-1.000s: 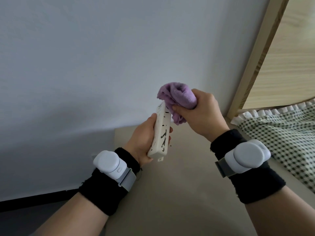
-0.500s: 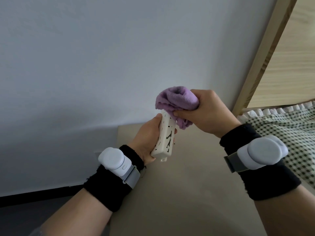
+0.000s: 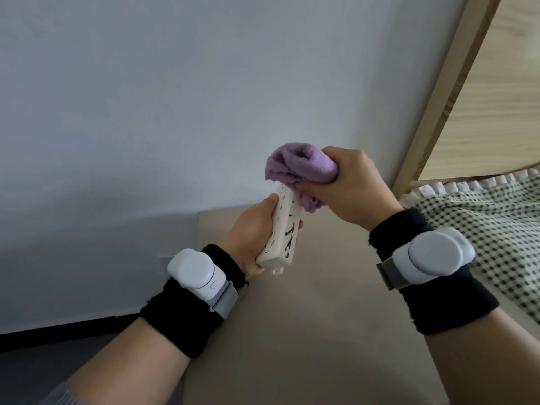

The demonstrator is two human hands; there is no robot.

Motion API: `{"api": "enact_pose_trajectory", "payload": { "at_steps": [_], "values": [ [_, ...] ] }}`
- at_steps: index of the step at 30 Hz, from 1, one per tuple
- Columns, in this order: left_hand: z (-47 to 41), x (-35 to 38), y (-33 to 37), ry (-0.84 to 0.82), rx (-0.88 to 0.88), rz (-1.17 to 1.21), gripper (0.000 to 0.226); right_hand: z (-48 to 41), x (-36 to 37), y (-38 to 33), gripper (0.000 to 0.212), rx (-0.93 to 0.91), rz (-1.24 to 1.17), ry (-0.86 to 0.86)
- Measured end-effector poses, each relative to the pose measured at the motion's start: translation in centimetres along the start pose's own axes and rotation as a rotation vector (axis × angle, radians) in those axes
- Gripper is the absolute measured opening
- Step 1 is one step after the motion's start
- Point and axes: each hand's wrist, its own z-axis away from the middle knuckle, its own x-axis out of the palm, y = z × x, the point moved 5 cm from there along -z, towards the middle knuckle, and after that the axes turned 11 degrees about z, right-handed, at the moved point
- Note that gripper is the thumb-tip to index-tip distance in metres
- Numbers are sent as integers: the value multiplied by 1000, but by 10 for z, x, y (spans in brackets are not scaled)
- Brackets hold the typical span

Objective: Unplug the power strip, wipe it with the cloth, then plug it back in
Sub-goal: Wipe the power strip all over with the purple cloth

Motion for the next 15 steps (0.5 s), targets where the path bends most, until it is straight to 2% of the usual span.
{"api": "enact_pose_trajectory", "payload": {
  "at_steps": [3,5,8,9,13,15],
  "values": [
    [0,-1,3,-19,27,57,37,3,5,-6,19,-68,-68,-217],
    [-1,-1,3,-25,34,69,37,2,5,-9,19,-82,-6,-175],
    [-1,-1,0,-1,8,62,42,3,2,-6,16,-35,67,7],
    [0,0,0,-3,0,55,43,3,1,-5,16,-29,74,19],
    [0,0,2,-35,32,55,48,3,1,-7,20,-68,40,-129],
    [0,1,2,-28,27,71,42,2,0,-5,17,-52,60,-41]
  ]
}}
